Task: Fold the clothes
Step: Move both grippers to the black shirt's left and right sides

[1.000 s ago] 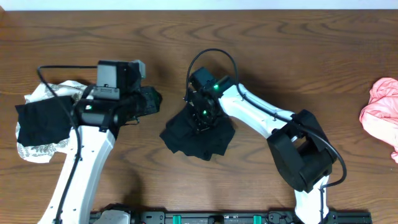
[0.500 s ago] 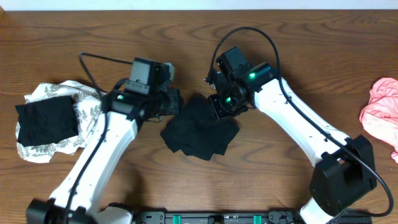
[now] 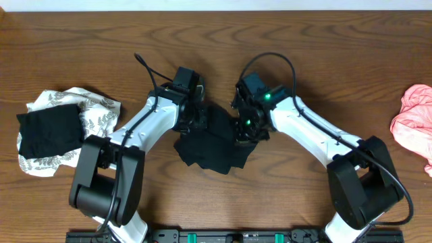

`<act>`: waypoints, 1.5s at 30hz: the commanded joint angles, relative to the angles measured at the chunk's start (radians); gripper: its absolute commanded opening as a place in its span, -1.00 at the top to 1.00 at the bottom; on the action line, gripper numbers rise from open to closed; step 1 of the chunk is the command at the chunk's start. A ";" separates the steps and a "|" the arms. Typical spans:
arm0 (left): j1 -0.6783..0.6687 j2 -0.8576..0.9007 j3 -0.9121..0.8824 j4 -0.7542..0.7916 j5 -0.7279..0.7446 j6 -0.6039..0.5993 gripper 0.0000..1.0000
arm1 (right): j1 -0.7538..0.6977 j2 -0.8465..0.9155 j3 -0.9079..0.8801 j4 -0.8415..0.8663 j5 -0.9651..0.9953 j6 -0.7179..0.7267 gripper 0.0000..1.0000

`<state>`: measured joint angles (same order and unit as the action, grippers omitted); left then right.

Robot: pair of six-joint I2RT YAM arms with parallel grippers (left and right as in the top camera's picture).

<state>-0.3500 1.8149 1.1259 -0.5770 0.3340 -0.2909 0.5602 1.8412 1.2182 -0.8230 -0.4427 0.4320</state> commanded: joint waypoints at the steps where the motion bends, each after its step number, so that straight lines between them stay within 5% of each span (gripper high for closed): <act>1: 0.000 0.015 -0.008 -0.008 -0.024 0.009 0.72 | 0.006 0.010 -0.087 0.044 -0.071 0.056 0.97; 9: 0.028 0.013 -0.007 -0.063 -0.160 0.010 0.70 | -0.012 0.003 -0.151 0.006 -0.023 0.062 0.97; 20: 0.117 -0.196 0.027 -0.172 -0.086 0.025 0.42 | -0.057 -0.236 -0.147 0.016 -0.014 -0.140 0.96; 24: 0.115 -0.324 0.027 -0.174 -0.034 0.000 0.25 | -0.087 -0.375 -0.143 0.043 -0.008 -0.173 0.46; 28: 0.115 -0.378 0.026 -0.178 -0.031 -0.114 0.21 | -0.132 -0.444 -0.143 0.072 0.013 -0.187 0.06; 31: 0.115 -0.377 0.005 -0.188 -0.030 -0.254 0.21 | -0.156 -0.439 -0.143 0.093 0.013 -0.187 -0.42; 35: 0.115 -0.377 -0.098 -0.169 -0.005 -0.393 0.21 | -0.157 -0.427 -0.143 0.137 -0.013 -0.270 -0.77; 38: 0.115 -0.379 -0.191 -0.082 0.055 -0.399 0.21 | -0.151 -0.420 -0.143 0.173 -0.037 -0.339 -0.72; 42: 0.116 -0.406 -0.255 -0.047 0.076 -0.400 0.22 | -0.148 -0.397 -0.143 0.231 -0.034 -0.359 -0.05; 45: 0.116 -0.483 -0.258 -0.083 0.018 -0.400 0.23 | -0.148 -0.377 -0.143 0.249 -0.033 -0.359 0.12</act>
<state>-0.2329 1.4166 0.8616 -0.6415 0.3801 -0.6662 0.4099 1.4395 1.0676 -0.5804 -0.4610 0.1055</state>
